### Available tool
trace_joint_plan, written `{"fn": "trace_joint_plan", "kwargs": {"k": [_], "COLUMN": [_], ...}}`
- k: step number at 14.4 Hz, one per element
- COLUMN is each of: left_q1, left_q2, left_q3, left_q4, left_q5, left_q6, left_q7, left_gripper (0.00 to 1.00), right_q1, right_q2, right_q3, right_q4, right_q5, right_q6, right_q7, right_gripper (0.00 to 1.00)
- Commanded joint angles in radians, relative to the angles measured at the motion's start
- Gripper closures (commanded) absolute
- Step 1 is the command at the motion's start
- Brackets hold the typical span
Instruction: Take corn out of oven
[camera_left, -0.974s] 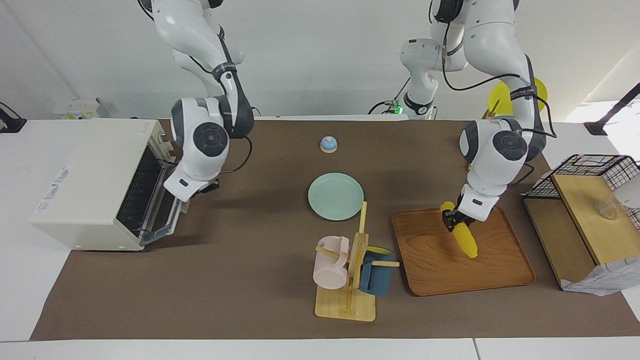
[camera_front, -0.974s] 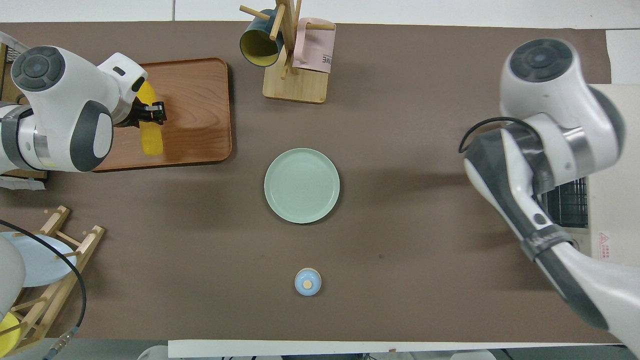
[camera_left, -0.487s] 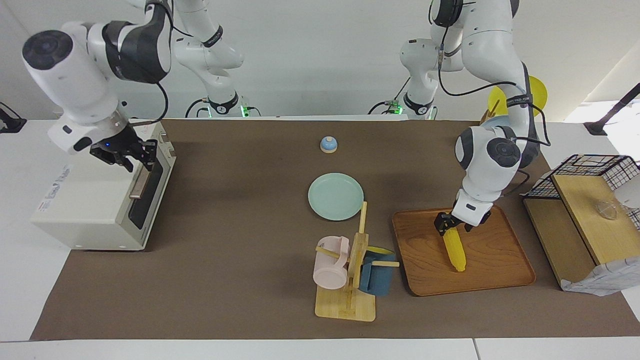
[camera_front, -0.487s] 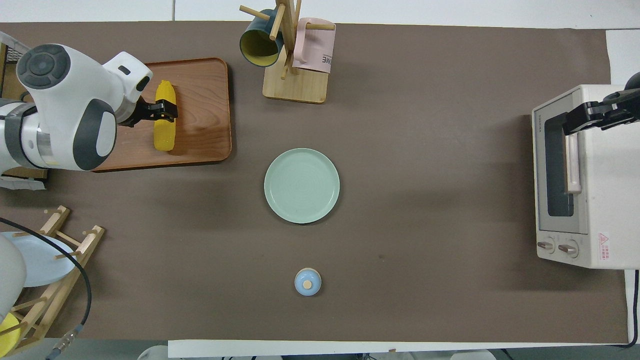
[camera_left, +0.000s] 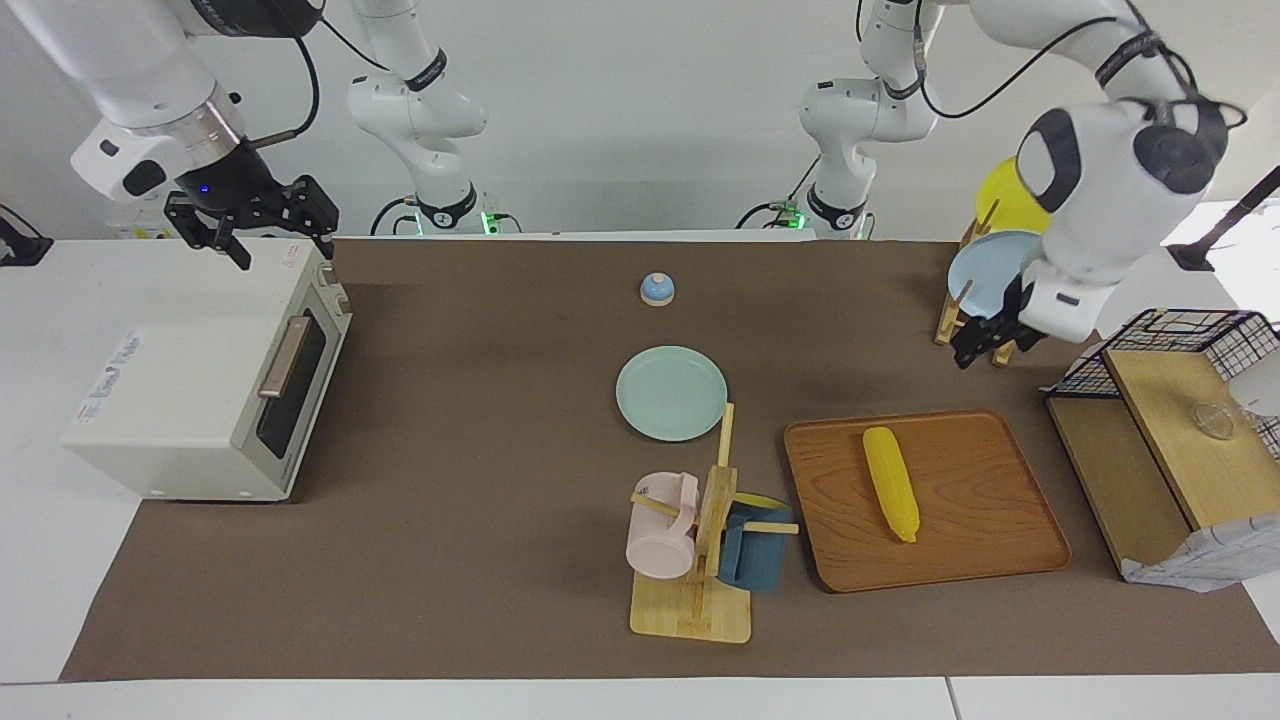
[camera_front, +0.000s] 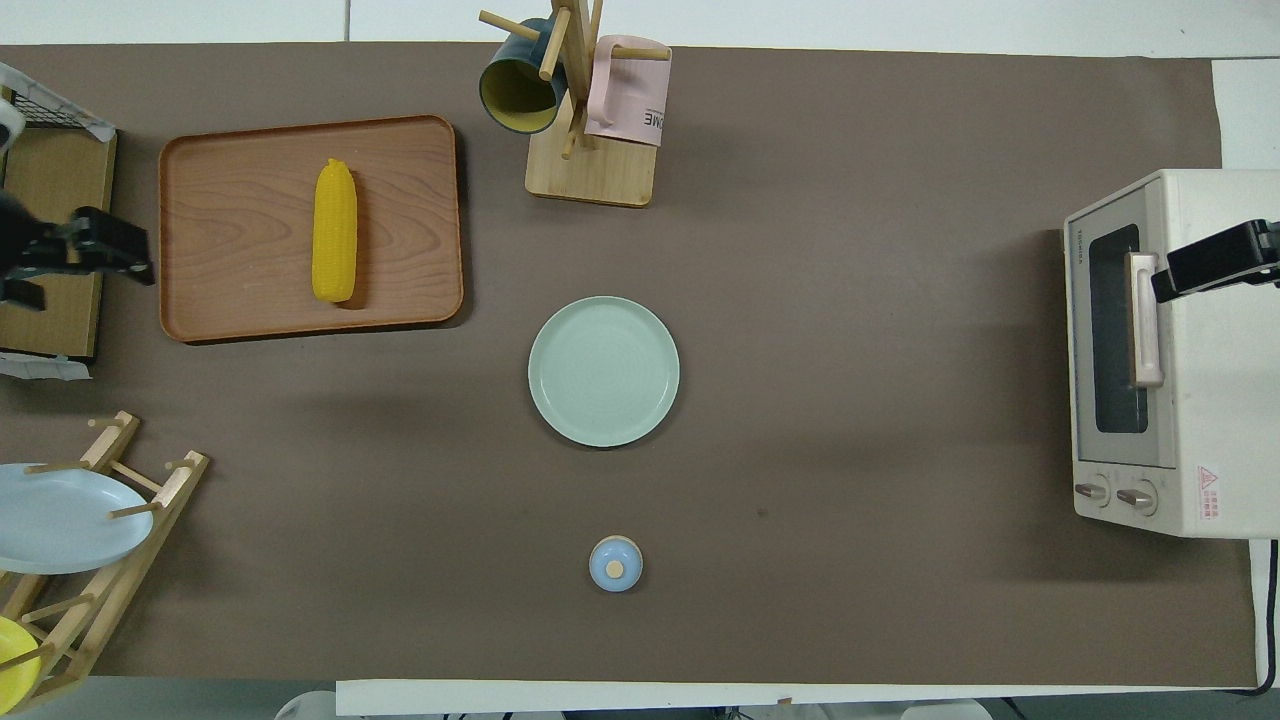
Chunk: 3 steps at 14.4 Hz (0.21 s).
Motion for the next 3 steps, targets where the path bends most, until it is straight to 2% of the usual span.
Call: {"fn": "trace_joint_plan", "kwargs": {"k": [1, 3], "left_q1": [0.007, 0.006], "left_q2": [-0.004, -0.001], "left_q3": [-0.003, -0.004], "left_q4": [0.132, 0.139], "left_q5": [-0.011, -0.009], "left_q6": [-0.151, -0.139], "left_q7": [0.078, 0.082], "left_gripper": [0.0, 0.0], "right_q1": [0.003, 0.056], "right_q2": [-0.061, -0.075], "right_q3": [0.001, -0.01], "right_q4": [-0.031, -0.045], "right_q5": [-0.002, -0.091], "right_q6": [-0.005, 0.016], "right_q7": [0.001, 0.002], "right_gripper": [0.0, 0.0]}}
